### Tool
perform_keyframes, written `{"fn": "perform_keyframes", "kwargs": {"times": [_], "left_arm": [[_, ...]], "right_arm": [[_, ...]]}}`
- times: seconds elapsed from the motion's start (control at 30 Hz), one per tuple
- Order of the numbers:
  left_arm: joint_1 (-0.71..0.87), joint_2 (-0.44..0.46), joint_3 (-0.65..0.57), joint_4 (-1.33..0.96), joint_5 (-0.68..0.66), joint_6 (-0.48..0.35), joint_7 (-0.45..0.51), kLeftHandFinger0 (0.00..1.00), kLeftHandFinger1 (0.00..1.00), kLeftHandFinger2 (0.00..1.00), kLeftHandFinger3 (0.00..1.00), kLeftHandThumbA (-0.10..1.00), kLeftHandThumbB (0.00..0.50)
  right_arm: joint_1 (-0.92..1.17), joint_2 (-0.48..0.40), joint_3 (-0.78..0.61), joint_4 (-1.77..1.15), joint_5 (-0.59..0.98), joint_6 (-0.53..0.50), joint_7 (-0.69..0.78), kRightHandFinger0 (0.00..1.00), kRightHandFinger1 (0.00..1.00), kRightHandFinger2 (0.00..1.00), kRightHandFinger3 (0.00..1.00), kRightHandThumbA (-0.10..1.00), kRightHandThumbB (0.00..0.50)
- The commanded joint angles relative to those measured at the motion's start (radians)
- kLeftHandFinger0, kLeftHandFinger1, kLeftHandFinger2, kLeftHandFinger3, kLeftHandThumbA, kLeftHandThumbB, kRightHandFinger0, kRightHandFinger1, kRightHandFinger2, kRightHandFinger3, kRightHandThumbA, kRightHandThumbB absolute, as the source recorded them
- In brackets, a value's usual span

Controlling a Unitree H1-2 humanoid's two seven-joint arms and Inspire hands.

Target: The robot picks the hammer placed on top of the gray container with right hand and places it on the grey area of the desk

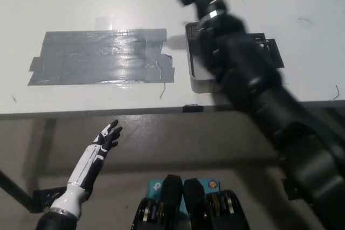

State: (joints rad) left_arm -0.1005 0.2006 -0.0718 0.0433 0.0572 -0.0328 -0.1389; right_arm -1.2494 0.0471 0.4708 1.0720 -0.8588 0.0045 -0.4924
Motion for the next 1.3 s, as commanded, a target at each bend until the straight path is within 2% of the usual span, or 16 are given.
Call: {"fn": "perform_keyframes", "kwargs": {"times": [0.0, 0.17, 0.23, 0.33, 0.37, 0.43, 0.53, 0.63, 0.7, 0.87, 0.9, 0.93, 0.97, 1.03, 1.13, 1.27], "left_arm": [[-0.014, 0.009, 0.0, -0.019, -0.005, -0.028, -0.015, 1.0, 1.0, 1.0, 1.0, 1.0, 0.127], [-0.017, 0.005, -0.007, -0.011, 0.003, -0.04, -0.012, 1.0, 1.0, 1.0, 1.0, 1.0, 0.106], [-0.014, 0.004, -0.011, -0.014, 0.006, -0.039, -0.013, 1.0, 1.0, 1.0, 1.0, 1.0, 0.106], [-0.012, -0.002, -0.01, -0.015, -0.005, -0.035, -0.013, 1.0, 1.0, 1.0, 1.0, 1.0, 0.128], [-0.009, -0.002, -0.009, -0.018, -0.005, -0.035, -0.012, 1.0, 1.0, 1.0, 1.0, 1.0, 0.134], [-0.008, 0.001, -0.015, -0.027, 0.006, -0.023, -0.013, 1.0, 1.0, 1.0, 1.0, 1.0, 0.145], [-0.013, 0.0, -0.022, -0.03, 0.012, -0.022, -0.012, 1.0, 1.0, 1.0, 1.0, 1.0, 0.133], [-0.016, 0.002, -0.024, -0.033, 0.01, -0.017, -0.013, 1.0, 1.0, 1.0, 1.0, 1.0, 0.126], [-0.017, 0.004, -0.025, -0.03, 0.009, -0.015, -0.013, 1.0, 1.0, 1.0, 1.0, 1.0, 0.129], [-0.016, 0.004, -0.026, -0.036, 0.005, -0.006, -0.015, 1.0, 1.0, 1.0, 1.0, 1.0, 0.114], [-0.018, 0.004, -0.028, -0.03, 0.006, -0.014, -0.016, 1.0, 1.0, 1.0, 1.0, 1.0, 0.112], [-0.021, 0.005, -0.029, -0.027, 0.007, -0.017, -0.017, 1.0, 1.0, 1.0, 1.0, 1.0, 0.109], [-0.022, 0.007, -0.031, -0.02, 0.007, -0.026, -0.019, 1.0, 1.0, 1.0, 1.0, 1.0, 0.107], [-0.022, 0.008, -0.031, -0.024, 0.007, -0.023, -0.019, 1.0, 1.0, 1.0, 1.0, 1.0, 0.114], [-0.027, 0.009, -0.034, -0.026, 0.011, -0.021, -0.02, 1.0, 1.0, 1.0, 1.0, 1.0, 0.107], [-0.036, 0.012, -0.039, -0.015, 0.026, -0.028, -0.016, 1.0, 1.0, 1.0, 1.0, 1.0, 0.118]], "right_arm": [[-0.136, 0.086, 0.006, 0.086, 0.034, -0.039, -0.051, 0.0, 0.34, 0.79, 0.69, -0.1, 0.171], [-0.166, 0.166, -0.005, 0.216, 0.074, -0.045, -0.026, 0.0, 0.36, 0.81, 0.76, -0.1, 0.189], [-0.163, 0.191, -0.017, 0.25, 0.098, -0.036, 0.002, 0.0, 0.26, 0.69, 0.59, -0.1, 0.222], [-0.14, 0.208, -0.015, 0.287, 0.103, -0.032, 0.004, 0.0, 0.22, 0.65, 0.43, -0.1, 0.201], [-0.135, 0.212, -0.015, 0.296, 0.109, -0.031, 0.008, 0.0, 0.23, 0.67, 0.44, -0.1, 0.186], [-0.117, 0.215, -0.018, 0.315, 0.12, -0.024, 0.019, 0.0, 0.22, 0.65, 0.47, -0.1, 0.226], [-0.091, 0.207, -0.017, 0.329, 0.13, -0.022, 0.025, 0.0, 0.19, 0.58, 0.25, -0.1, 0.231], [-0.066, 0.2, -0.023, 0.338, 0.143, -0.019, 0.023, 0.0, 0.16, 0.55, 0.24, -0.1, 0.248], [-0.048, 0.194, -0.026, 0.345, 0.153, -0.01, 0.031, 0.0, 0.16, 0.55, 0.32, -0.1, 0.247], [-0.03, 0.176, -0.027, 0.351, 0.168, 0.051, 0.07, 0.0, 0.19, 0.55, 0.52, -0.1, 0.168], [-0.04, 0.174, -0.011, 0.358, 0.157, 0.1, 0.152, 0.51, 0.79, 1.0, 0.9, 0.34, 0.109], [-0.047, 0.171, -0.01, 0.361, 0.163, 0.111, 0.212, 0.88, 1.0, 1.0, 1.0, 0.52, 0.177], [-0.053, 0.166, -0.04, 0.359, 0.203, 0.109, 0.287, 1.0, 1.0, 1.0, 1.0, 0.61, 0.246], [-0.052, 0.16, -0.051, 0.354, 0.22, 0.098, 0.304, 1.0, 1.0, 1.0, 1.0, 0.64, 0.315], [-0.065, 0.157, -0.067, 0.345, 0.243, 0.092, 0.345, 1.0, 1.0, 1.0, 1.0, 0.72, 0.314], [-0.089, 0.159, -0.083, 0.333, 0.268, 0.081, 0.405, 1.0, 1.0, 1.0, 1.0, 0.72, 0.325]]}}
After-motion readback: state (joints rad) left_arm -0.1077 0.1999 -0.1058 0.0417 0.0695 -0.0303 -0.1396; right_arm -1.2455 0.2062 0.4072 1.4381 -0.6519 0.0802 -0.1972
